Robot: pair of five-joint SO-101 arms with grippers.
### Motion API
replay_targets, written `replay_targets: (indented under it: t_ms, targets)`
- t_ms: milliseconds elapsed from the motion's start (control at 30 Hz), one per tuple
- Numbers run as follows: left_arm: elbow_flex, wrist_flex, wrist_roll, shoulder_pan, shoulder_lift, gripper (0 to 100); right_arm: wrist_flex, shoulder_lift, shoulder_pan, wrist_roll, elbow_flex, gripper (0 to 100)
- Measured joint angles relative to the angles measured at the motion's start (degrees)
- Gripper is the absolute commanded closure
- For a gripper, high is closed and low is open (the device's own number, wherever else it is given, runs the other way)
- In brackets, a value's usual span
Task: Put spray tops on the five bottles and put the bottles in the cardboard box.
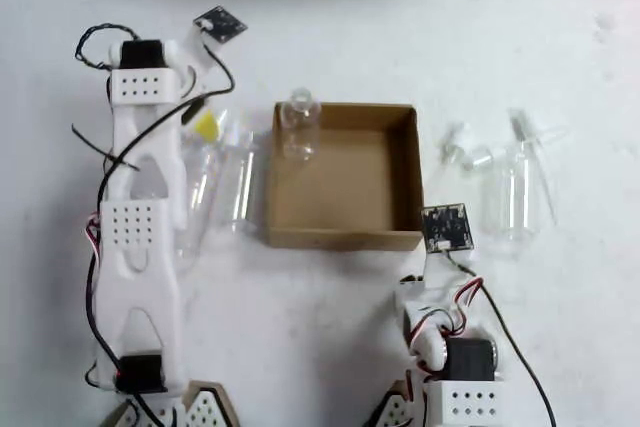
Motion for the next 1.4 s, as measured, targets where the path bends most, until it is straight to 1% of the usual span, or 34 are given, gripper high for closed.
replay_targets:
  t_ms: [467, 600, 900, 1167, 1400]
  targets:
    - [0.0, -0.88, 0.09, 0.0, 0.0, 75, 0.0, 0.0, 0.0, 0.0, 0.0, 98.4]
    - [0.0, -2.9, 0.09, 0.0, 0.0, 75, 0.0, 0.0, 0.0, 0.0, 0.0, 98.4]
    - [0.0, -4.31, 0.0, 0.0, 0.09, 75, 0.0, 0.0, 0.0, 0.0, 0.0, 98.4]
    - [-1.05, -6.15, 0.0, -0.09, 5.45, 75, 0.0, 0.0, 0.0, 0.0, 0.0, 98.4]
    - [-1.14, -6.24, 0.0, -0.26, 5.63, 75, 0.0, 0.0, 0.0, 0.0, 0.0, 98.4]
